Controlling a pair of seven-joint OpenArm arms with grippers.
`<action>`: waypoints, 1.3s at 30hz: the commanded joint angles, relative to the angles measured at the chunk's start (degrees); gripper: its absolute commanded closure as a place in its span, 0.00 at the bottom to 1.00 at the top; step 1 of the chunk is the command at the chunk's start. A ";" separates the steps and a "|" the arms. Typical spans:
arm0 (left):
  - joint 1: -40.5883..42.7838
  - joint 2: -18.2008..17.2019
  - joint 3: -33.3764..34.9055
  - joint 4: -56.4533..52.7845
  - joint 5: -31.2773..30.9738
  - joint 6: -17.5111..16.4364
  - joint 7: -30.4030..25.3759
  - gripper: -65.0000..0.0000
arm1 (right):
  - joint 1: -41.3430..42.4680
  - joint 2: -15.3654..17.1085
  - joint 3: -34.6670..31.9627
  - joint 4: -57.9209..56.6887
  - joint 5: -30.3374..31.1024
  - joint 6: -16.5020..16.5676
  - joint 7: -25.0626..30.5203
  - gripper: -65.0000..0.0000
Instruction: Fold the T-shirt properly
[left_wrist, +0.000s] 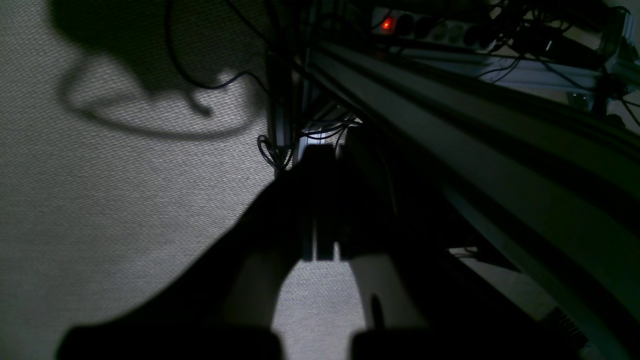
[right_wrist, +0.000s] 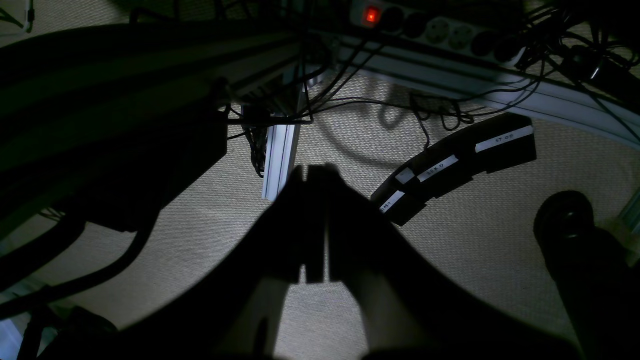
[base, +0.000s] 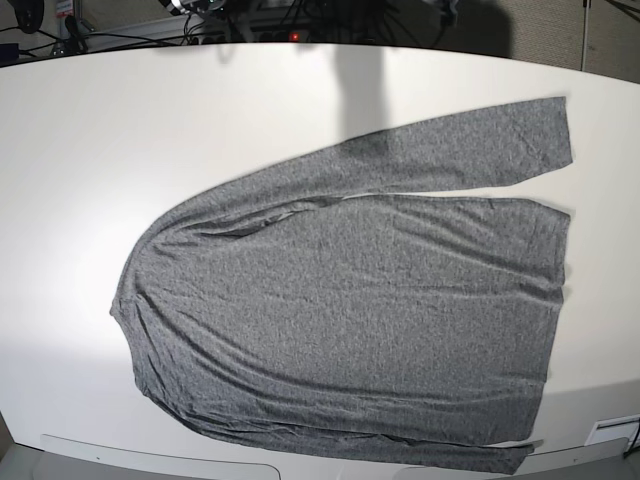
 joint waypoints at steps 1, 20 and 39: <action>0.46 0.00 0.15 0.24 -0.11 -0.57 -0.44 1.00 | 0.02 0.15 0.17 0.39 0.33 0.72 0.63 0.98; 1.20 -0.02 0.15 0.26 2.01 -0.59 -0.04 1.00 | -0.85 0.68 0.17 0.46 0.35 0.94 1.09 0.98; 23.93 -0.04 0.17 38.21 7.50 -0.61 8.87 1.00 | -24.68 11.80 0.17 29.38 11.45 15.25 -0.24 0.98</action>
